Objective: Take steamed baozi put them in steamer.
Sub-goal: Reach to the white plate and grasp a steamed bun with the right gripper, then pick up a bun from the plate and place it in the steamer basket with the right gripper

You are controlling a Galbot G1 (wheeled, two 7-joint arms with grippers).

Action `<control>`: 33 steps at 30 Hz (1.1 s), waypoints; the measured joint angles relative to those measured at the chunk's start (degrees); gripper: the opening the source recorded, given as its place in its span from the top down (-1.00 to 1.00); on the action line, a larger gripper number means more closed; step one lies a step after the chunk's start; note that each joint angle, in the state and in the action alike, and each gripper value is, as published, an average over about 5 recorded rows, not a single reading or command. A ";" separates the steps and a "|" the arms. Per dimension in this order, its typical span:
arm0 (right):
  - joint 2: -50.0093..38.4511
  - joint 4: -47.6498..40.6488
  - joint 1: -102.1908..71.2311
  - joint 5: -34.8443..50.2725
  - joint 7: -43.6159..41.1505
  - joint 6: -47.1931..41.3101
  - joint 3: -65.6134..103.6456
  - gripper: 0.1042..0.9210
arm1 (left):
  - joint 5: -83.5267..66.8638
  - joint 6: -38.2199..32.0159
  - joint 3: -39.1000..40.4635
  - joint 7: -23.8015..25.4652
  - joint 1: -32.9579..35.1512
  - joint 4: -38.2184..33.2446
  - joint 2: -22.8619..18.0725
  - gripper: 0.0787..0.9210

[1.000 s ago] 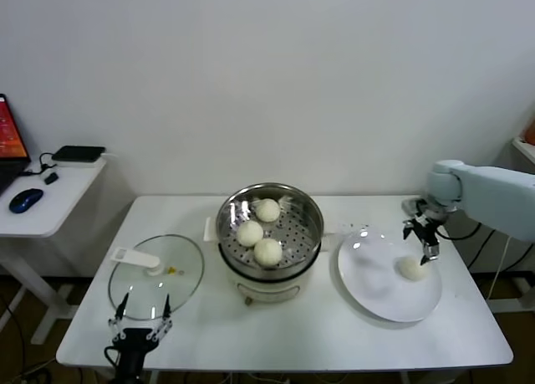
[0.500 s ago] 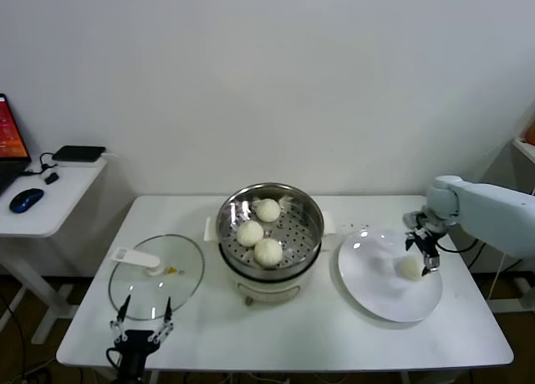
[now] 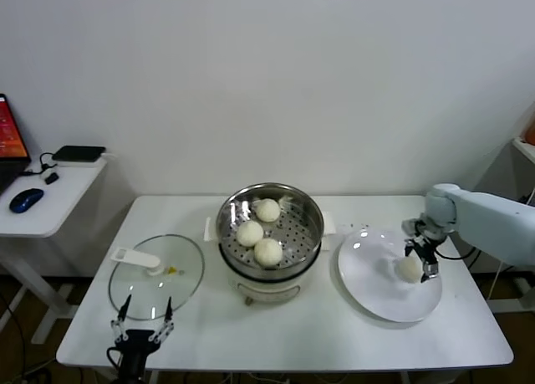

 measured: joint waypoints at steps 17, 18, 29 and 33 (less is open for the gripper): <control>-0.40 -0.09 0.46 -0.70 0.09 0.84 0.59 -0.14 | 0.05 -0.23 0.23 -0.29 -0.12 0.21 0.00 -0.77; -0.52 0.11 0.64 -0.67 0.07 0.85 0.49 -0.13 | 0.05 -0.23 0.27 -0.30 -0.15 0.22 0.00 -0.77; -1.16 6.59 11.79 4.21 -0.63 0.31 -8.68 -0.13 | -0.11 -0.25 0.90 -0.36 -0.51 0.07 0.00 -0.77; -0.44 11.32 19.94 8.94 -0.71 -0.87 -14.82 -0.16 | -0.16 -0.30 1.15 -0.39 -0.47 -0.16 0.00 -0.77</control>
